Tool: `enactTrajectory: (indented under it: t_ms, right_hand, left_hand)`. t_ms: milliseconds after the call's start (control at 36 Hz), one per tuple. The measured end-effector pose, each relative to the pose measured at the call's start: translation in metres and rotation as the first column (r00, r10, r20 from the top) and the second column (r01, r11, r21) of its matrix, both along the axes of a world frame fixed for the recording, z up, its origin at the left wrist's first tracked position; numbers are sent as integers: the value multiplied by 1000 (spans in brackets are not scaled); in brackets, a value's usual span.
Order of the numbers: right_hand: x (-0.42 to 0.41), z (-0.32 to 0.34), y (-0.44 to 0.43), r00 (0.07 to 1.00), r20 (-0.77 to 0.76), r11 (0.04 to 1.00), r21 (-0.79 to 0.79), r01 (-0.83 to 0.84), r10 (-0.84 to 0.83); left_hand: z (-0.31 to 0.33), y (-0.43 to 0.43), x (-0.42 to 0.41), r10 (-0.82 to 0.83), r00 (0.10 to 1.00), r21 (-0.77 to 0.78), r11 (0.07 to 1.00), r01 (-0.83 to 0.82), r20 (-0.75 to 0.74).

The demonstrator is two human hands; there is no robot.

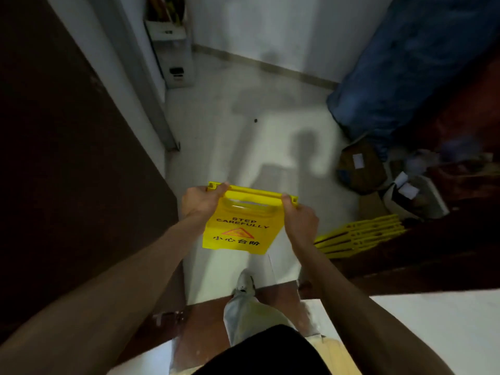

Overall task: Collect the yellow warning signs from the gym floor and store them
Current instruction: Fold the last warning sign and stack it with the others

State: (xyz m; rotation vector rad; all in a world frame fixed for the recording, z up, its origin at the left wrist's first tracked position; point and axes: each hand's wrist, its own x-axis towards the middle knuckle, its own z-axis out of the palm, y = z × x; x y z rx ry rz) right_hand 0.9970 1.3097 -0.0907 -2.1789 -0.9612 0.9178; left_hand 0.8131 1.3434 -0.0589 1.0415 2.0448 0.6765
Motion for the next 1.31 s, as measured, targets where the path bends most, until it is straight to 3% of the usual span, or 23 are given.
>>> enactTrajectory:
  t_ms: [167,611,806,1083,1306]
  right_hand:
    - [15,6,78,995,-51,996,13,89,-88]
    - [41,9,222,920,-70,919,56,389,-385]
    - [43,4,291,855,-42,855,22,518,-517]
    - [83,12,302,554,-73,558,-67,827,-829]
    - [141,-11,277,230,-83,239,-109,965,-970]
  left_hand:
    - [11,97,19,-128,988,-10,992,128,-87]
    - [2,293,57,-385,923,6,923,385,-11]
    - [-7,388,73,-545,839,-29,838,545,7]
    - [-3,456,178,-854,519,-10,520,854,-23]
    - [-27,449,302,-962,269,-68,265,962,53]
